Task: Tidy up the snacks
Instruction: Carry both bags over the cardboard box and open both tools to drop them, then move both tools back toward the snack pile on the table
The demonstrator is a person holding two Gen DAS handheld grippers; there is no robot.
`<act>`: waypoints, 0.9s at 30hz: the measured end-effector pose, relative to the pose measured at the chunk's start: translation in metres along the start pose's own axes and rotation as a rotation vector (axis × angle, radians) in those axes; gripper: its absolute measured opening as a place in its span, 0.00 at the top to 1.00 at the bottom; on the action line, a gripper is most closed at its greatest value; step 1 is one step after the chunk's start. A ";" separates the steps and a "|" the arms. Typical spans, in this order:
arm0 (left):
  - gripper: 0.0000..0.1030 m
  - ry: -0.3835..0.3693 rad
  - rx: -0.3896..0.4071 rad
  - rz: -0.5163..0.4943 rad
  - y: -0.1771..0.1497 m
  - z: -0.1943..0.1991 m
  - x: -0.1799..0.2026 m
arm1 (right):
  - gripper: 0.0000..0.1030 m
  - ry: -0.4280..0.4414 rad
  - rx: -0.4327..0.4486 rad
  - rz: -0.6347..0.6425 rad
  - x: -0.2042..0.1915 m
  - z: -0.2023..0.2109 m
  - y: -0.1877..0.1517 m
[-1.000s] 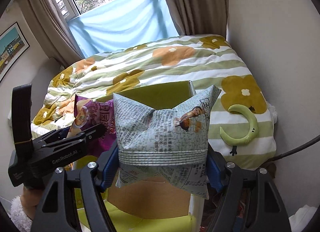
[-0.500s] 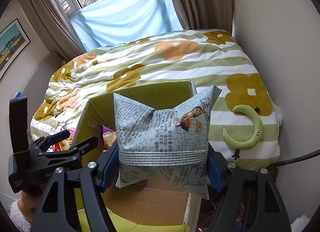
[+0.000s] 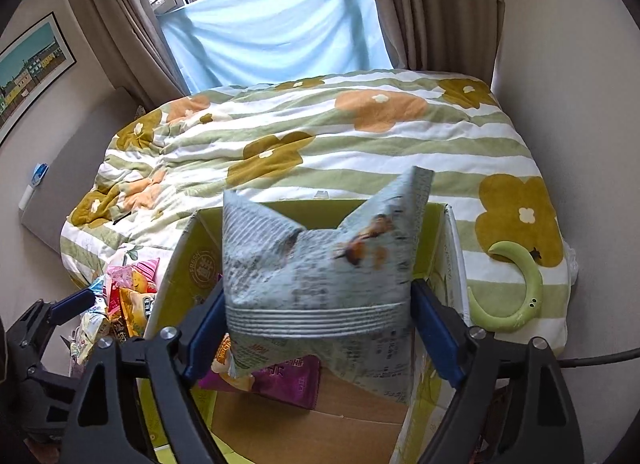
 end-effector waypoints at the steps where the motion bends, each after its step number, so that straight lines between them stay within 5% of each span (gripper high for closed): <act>1: 0.03 0.004 0.000 -0.002 -0.001 0.001 -0.001 | 0.10 0.006 -0.002 -0.006 0.002 -0.003 -0.002; 14: 0.03 -0.004 0.022 0.024 -0.015 0.024 -0.007 | 0.10 -0.006 0.017 -0.040 0.005 0.025 -0.030; 27: 0.03 0.031 0.159 0.028 -0.015 0.105 -0.050 | 0.10 -0.076 0.128 0.032 -0.037 0.095 -0.034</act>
Point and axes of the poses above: each gripper's, at about its wrist camera, not at the fingertips, and z roughly against the way its jaws point, x to its right, y to its top, the point moved 3 cm from there along -z, roughly the way its jaws point, and after that the axes turned 13 degrees about y, right-handed, at the moved point
